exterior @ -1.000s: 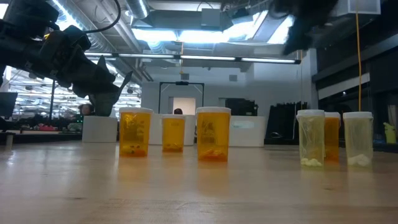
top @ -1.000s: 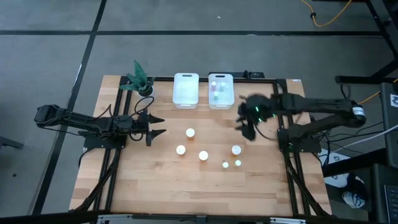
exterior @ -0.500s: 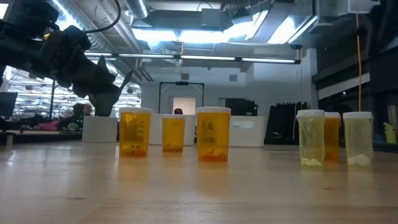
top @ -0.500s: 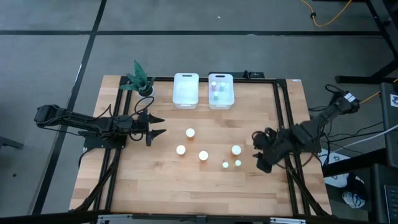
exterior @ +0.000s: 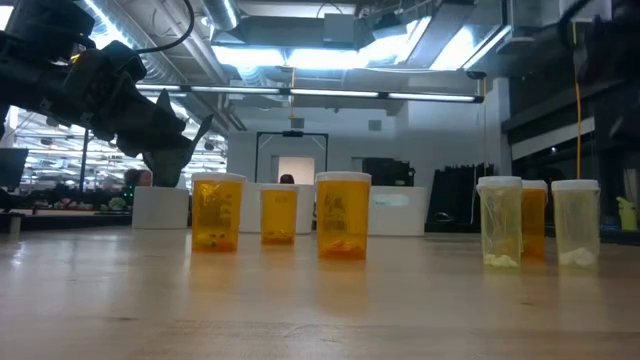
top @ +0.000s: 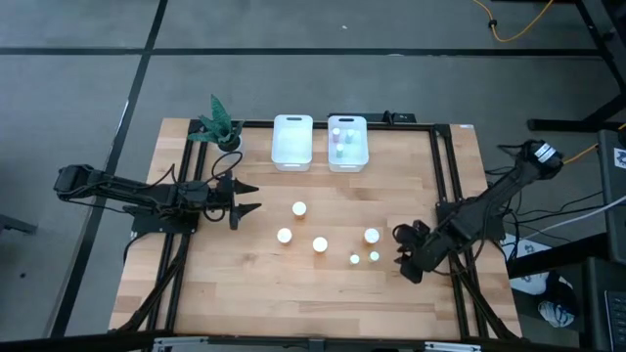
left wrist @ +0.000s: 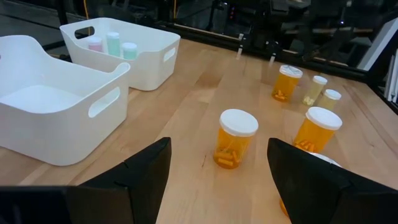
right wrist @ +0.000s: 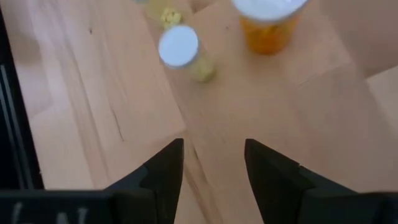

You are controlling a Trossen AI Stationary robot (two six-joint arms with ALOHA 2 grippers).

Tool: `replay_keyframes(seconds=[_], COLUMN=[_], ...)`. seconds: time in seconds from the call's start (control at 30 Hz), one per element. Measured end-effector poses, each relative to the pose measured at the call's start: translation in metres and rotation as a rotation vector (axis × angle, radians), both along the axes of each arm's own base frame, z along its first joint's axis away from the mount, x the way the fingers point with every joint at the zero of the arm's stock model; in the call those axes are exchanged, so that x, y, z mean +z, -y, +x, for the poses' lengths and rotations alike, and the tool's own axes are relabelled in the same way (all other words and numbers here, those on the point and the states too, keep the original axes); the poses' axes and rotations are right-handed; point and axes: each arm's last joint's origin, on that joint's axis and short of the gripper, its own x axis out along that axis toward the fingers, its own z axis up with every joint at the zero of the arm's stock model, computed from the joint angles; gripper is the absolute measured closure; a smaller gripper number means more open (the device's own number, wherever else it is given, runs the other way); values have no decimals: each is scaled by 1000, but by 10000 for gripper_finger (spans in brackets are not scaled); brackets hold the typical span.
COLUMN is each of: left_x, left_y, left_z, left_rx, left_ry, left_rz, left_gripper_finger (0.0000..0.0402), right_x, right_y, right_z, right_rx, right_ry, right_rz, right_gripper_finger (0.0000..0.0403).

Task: Pick and place medicine bottles into bin by pill shape (circle, oval)
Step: Put the small yellow pill bottle into the right white bin

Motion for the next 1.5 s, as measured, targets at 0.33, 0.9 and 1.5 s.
replay_keyframes(seconds=[0.33,0.9,1.5], left_x=[0,0,0], left_y=[0,0,0], left_z=[0,0,0], left_rx=[0,0,0], left_ry=[0,0,0], left_rz=[-1,0,0], left_gripper_finger=[143,143,143], right_x=[-26,-32,-46], right_y=[5,3,2], right_z=[-5,6,44], right_rx=[30,219,328], right_ry=[50,141,300], right_rz=[6,-199,-306], right_gripper_finger=[159,140,140])
